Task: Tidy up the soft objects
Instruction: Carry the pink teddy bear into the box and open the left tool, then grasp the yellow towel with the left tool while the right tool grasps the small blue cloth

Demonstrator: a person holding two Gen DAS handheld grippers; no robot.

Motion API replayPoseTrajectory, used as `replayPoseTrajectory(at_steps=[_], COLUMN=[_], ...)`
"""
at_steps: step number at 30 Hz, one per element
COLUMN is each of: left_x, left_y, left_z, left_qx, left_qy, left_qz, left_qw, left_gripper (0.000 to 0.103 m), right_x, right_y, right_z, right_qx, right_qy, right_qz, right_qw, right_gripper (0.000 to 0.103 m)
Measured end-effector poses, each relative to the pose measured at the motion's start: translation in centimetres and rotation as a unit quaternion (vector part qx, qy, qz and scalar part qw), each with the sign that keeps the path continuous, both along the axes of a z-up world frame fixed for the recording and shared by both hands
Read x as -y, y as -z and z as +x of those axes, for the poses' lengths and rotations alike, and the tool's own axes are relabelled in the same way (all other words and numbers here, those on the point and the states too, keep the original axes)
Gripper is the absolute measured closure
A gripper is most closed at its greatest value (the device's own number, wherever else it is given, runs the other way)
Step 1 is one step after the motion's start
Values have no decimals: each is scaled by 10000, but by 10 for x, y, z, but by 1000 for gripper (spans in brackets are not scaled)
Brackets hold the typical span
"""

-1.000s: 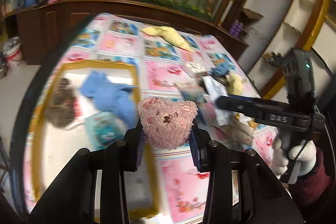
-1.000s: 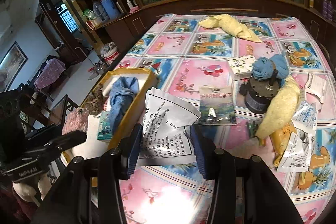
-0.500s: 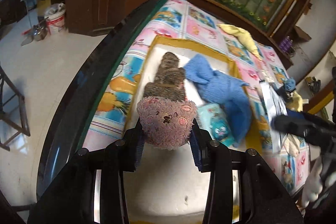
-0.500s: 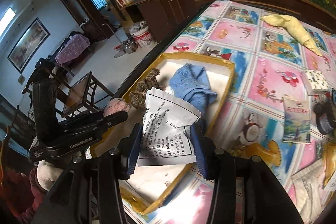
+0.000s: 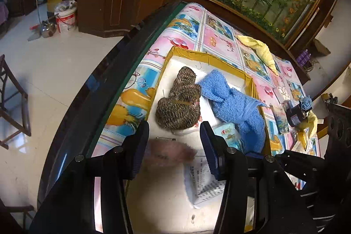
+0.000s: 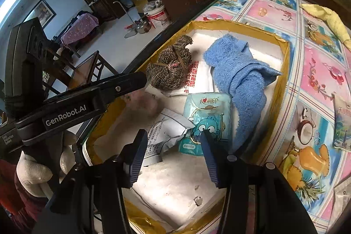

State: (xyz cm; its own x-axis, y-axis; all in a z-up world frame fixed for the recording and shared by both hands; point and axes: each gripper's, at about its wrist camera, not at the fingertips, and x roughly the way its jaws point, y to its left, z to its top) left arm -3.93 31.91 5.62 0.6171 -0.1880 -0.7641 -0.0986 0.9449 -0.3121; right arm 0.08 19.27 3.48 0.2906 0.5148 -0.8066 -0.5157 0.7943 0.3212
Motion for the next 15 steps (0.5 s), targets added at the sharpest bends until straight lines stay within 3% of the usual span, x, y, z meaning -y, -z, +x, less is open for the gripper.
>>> replayPoseTrajectory(at_steps=[4,8,11,13,15], left_x=[7,31,60,85,117], left_y=[-22,-46,-59,-62,-58], left_z=[-13,-34,-46,-49,-47], left_qx=[292,830,1107,1066,761], left_qy=[22,409,678,906,1206], left_qz=[-362,-923,-989,-974,-836], left_qw=[9989,9914,9866,9854,9862], left_gripper=[55,55,51,48,48], right_x=[29,71,111,142,171], right_y=[-14,-28,-33,-33,-33], right_z=[-14,-33,-46,-52,-55], right_qx=[194,564,727,767,781], right_qy=[170,389,686,950,1172], right_qz=[225,383,531,583,525], right_qw=[9994,9969,9936,9908,9886], right_gripper=[53,53,50,50,50])
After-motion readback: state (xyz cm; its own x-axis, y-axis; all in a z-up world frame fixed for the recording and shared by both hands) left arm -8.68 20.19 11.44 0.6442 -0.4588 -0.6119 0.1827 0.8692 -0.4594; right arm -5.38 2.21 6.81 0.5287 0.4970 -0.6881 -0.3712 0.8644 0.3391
